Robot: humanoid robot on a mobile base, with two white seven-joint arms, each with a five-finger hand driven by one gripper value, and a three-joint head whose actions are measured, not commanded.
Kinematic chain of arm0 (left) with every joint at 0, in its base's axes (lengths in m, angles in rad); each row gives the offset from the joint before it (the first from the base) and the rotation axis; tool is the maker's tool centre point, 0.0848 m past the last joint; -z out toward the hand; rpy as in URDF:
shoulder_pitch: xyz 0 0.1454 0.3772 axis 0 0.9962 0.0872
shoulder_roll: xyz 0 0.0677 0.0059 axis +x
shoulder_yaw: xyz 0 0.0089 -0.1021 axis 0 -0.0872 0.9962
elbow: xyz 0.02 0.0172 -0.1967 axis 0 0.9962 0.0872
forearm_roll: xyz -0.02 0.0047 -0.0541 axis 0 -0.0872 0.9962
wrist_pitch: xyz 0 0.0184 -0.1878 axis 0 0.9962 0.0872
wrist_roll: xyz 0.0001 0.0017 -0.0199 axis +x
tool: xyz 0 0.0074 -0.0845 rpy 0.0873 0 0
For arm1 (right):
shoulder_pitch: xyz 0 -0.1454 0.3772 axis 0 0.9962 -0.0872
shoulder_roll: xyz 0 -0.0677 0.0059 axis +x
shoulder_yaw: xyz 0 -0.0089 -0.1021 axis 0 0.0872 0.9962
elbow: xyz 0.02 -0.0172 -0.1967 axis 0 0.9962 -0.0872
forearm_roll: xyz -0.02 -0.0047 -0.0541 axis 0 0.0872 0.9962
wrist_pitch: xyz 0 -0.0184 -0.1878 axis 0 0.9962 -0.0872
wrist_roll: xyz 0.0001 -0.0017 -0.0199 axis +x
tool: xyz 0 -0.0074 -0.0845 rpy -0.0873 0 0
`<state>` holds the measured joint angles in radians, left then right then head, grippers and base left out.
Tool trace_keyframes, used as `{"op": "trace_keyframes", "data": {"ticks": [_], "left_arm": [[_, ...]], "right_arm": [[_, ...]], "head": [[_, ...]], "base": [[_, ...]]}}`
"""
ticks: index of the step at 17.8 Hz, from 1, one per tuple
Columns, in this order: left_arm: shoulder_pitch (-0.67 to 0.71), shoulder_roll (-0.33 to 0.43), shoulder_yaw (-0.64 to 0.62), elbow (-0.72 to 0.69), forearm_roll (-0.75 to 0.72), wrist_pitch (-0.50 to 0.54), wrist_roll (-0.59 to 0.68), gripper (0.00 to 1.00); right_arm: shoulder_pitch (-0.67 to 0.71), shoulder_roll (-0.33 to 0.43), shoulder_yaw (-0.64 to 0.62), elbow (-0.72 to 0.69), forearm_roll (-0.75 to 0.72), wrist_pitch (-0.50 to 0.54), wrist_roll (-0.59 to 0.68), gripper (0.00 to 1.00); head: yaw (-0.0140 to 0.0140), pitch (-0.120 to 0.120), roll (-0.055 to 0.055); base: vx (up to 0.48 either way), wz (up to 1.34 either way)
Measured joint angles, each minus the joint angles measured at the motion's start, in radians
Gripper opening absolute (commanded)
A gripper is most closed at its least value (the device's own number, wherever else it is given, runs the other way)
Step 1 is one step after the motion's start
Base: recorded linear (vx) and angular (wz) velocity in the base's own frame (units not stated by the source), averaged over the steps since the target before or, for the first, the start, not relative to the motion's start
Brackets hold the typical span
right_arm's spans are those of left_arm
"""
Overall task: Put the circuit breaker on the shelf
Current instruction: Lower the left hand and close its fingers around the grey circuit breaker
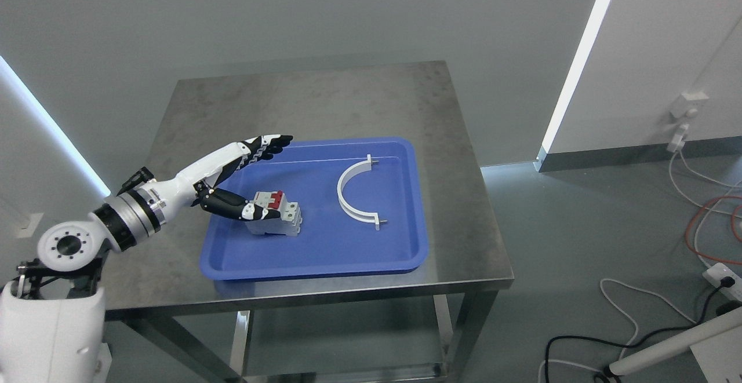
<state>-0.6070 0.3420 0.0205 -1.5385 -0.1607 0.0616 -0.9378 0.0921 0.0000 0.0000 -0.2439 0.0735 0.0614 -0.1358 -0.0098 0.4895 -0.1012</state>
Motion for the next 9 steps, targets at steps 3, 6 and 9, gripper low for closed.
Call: {"op": "trace_keyframes", "data": {"ticks": [3, 6, 9], "left_arm": [[0.019, 0.026, -0.006, 0.007, -0.065, 0.003, 0.0, 0.79], [0.028, 0.038, -0.01, 0.013, -0.123, -0.001, 0.019, 0.69], [0.029, 0.036, -0.008, 0.017, -0.152, -0.005, 0.026, 0.62]], "right_arm": [[0.0, 0.0, 0.0, 0.0, 0.0, 0.0, 0.0, 1.0], [0.0, 0.0, 0.0, 0.0, 0.0, 0.0, 0.0, 1.0], [0.0, 0.0, 0.0, 0.0, 0.0, 0.0, 0.0, 1.0]], "head": [[0.0, 0.0, 0.0], [0.0, 0.0, 0.0], [0.0, 0.0, 0.0]], "base": [[-0.001, 0.01], [0.0, 0.0], [0.0, 0.0]]}}
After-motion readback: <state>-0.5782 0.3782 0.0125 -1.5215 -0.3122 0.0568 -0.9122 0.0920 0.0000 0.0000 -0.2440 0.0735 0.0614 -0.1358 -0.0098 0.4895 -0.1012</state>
